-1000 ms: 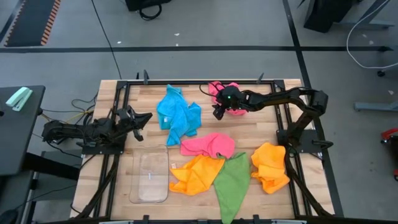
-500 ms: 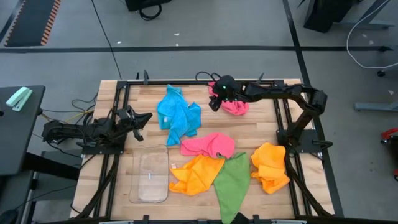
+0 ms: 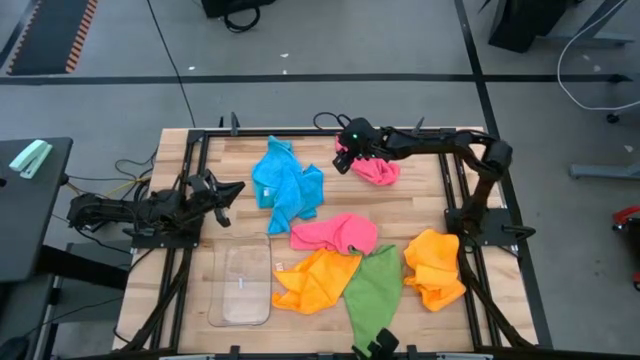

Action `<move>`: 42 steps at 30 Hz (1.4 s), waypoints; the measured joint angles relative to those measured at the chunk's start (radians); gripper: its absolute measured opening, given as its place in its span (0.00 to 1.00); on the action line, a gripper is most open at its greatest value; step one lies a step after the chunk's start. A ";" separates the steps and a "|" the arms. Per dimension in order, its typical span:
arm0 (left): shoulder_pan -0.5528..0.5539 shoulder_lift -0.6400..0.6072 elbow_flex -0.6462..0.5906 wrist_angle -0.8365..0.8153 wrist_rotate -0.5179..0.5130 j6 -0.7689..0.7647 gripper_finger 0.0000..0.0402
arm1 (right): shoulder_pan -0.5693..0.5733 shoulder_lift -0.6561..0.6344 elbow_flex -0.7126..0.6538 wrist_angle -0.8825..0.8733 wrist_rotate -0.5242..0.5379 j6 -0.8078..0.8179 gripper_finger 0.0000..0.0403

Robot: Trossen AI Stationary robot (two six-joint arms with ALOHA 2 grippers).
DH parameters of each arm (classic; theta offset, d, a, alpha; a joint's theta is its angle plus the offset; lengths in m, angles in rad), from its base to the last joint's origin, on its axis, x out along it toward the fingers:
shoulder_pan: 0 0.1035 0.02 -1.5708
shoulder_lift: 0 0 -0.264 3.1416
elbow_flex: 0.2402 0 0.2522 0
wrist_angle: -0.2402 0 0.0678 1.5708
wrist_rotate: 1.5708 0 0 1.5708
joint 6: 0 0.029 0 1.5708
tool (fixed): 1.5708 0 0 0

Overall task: Fold microfiber towels
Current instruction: Fold the top pink microfiber cloth

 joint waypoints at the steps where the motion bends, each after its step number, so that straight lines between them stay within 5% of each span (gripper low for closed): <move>1: 0.000 0.000 0.000 0.001 0.000 0.000 0.07 | -0.006 0.012 0.000 0.010 0.000 0.006 0.49; 21: 0.000 0.000 0.000 0.000 0.000 0.000 0.06 | -0.078 0.054 0.079 -0.230 0.083 -0.032 0.44; 27: 0.000 0.000 0.000 0.001 0.000 0.000 0.09 | -0.060 0.054 0.065 -0.248 -0.078 -0.116 0.46; 32: 0.000 0.000 0.000 0.001 0.000 0.000 0.08 | 0.002 0.055 0.065 -0.215 -0.081 -0.179 0.49; 42: 0.000 0.000 0.000 0.000 0.000 0.000 0.06 | 0.054 0.054 -0.055 -0.030 0.122 -0.179 0.50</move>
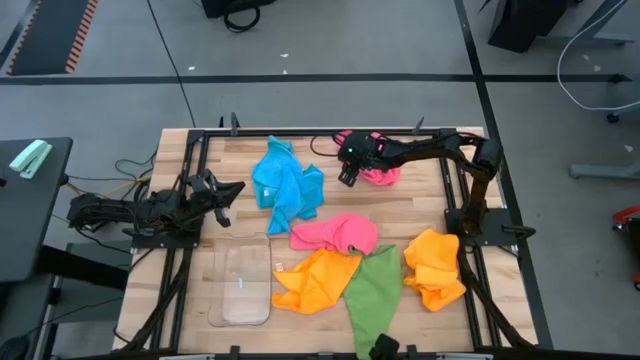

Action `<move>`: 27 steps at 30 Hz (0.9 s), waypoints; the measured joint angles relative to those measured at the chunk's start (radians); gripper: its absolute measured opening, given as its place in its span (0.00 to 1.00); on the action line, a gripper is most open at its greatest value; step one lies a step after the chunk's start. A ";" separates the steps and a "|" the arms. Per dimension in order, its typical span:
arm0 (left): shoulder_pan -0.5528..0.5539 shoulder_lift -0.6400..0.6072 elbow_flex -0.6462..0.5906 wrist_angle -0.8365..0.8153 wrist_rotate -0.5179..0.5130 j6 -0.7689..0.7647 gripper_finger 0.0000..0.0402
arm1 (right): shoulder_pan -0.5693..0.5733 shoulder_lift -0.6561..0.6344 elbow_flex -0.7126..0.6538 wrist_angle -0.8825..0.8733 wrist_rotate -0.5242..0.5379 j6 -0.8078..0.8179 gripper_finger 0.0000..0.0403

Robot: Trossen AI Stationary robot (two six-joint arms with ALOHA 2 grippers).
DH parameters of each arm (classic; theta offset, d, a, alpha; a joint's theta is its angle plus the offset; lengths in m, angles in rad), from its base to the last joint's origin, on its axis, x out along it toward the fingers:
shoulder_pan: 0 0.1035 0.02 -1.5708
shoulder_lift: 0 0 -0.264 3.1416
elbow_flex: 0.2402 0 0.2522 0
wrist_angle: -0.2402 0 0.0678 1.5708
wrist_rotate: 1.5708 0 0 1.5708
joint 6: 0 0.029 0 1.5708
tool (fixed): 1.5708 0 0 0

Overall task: Fold microfiber towels
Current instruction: Fold the top pink microfiber cloth

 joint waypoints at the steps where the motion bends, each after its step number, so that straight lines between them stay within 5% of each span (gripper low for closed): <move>1: 0.000 0.000 0.000 0.000 0.000 0.000 0.07 | -0.003 0.000 -0.005 0.003 0.002 0.003 0.50; 12: 0.000 0.000 0.000 0.000 0.000 0.000 0.08 | 0.003 -0.003 -0.096 0.053 -0.023 0.047 0.44; 23: 0.000 0.000 0.000 0.000 0.000 0.000 0.07 | 0.045 -0.006 -0.111 0.074 -0.039 0.128 0.06; 27: 0.000 0.000 0.000 0.000 0.000 0.000 0.08 | 0.083 -0.053 -0.097 0.015 -0.071 0.166 0.02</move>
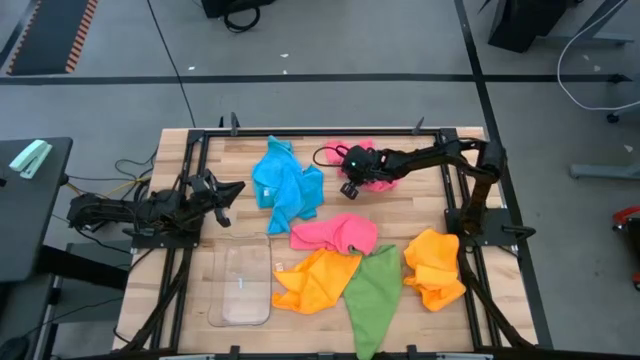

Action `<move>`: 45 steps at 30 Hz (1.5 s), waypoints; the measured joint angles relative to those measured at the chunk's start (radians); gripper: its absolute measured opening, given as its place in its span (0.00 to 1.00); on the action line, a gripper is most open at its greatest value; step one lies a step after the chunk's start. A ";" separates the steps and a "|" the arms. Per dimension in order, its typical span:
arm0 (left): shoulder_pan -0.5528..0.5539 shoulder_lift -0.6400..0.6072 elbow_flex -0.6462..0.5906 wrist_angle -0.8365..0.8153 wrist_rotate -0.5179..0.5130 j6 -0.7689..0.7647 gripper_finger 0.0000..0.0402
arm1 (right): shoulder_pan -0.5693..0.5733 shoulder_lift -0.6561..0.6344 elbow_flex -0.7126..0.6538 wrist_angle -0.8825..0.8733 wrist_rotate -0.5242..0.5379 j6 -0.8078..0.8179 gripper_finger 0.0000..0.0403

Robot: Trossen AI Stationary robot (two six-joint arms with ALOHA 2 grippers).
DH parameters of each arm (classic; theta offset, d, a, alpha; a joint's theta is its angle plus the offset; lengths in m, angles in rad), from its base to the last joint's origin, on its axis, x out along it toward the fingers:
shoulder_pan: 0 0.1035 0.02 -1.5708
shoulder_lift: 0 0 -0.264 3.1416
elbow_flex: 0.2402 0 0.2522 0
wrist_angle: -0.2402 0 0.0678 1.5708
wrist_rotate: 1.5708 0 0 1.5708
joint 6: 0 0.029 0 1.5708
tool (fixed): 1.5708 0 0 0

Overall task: Fold microfiber towels
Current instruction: Fold the top pink microfiber cloth

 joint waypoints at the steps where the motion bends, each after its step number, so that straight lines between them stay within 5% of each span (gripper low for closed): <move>1: 0.000 0.000 0.000 0.000 0.000 0.000 0.09 | 0.010 -0.022 0.013 -0.010 0.000 0.008 0.02; 16: 0.000 0.000 0.000 0.000 0.000 0.000 0.07 | 0.153 -0.408 0.071 -0.192 -0.024 0.091 0.02; 25: 0.000 0.000 0.000 0.000 0.000 0.000 0.08 | 0.278 -0.454 0.102 -0.242 -0.018 0.184 0.02; 38: 0.000 0.000 0.000 0.000 0.000 0.000 0.08 | 0.412 -0.279 0.717 -0.675 0.119 0.117 0.02; 45: 0.000 0.000 0.000 0.000 0.000 0.000 0.08 | 0.437 -0.245 0.840 -0.757 0.122 0.109 0.02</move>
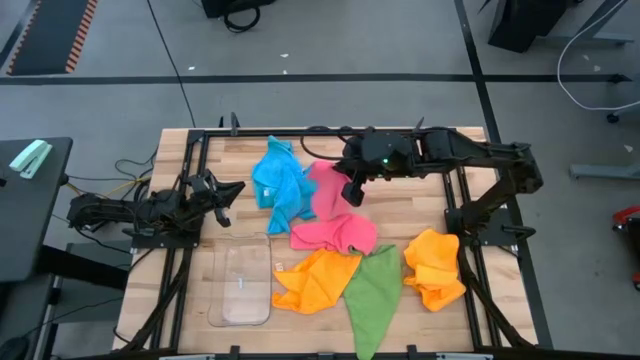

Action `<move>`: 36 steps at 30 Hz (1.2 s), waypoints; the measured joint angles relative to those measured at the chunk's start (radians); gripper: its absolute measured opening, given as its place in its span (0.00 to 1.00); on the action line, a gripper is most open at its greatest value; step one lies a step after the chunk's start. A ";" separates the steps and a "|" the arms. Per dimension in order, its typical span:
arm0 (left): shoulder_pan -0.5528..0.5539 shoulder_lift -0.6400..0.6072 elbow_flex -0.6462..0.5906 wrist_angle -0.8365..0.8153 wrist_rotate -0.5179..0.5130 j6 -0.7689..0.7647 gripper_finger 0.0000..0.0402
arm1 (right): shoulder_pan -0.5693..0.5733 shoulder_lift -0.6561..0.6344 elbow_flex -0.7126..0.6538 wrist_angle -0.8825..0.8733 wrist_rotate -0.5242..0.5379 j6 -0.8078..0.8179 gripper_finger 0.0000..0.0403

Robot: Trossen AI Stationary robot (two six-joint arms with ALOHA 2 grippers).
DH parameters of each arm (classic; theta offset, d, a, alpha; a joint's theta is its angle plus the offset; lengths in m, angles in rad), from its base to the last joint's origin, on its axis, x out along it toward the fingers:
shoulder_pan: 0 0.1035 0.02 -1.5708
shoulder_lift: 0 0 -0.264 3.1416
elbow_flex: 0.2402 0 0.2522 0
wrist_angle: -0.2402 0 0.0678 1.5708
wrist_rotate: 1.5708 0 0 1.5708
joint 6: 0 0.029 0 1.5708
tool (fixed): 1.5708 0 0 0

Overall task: Fold microfiber towels
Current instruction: Fold the top pink microfiber cloth

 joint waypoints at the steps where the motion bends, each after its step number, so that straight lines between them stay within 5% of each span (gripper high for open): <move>1: 0.000 0.000 0.000 0.000 0.000 0.000 0.08 | 0.001 0.000 -0.001 -0.003 0.000 -0.003 0.02; 21: 0.000 0.000 0.000 -0.001 0.000 0.000 0.09 | 0.136 -0.090 0.029 -0.145 -0.069 0.096 0.02; 27: 0.000 0.000 0.000 -0.001 0.000 0.000 0.07 | 0.145 -0.136 0.034 -0.180 -0.219 0.130 0.02; 36: 0.000 0.000 0.000 0.001 0.000 -0.142 0.09 | 0.136 -0.150 0.023 -0.193 -0.278 0.197 0.02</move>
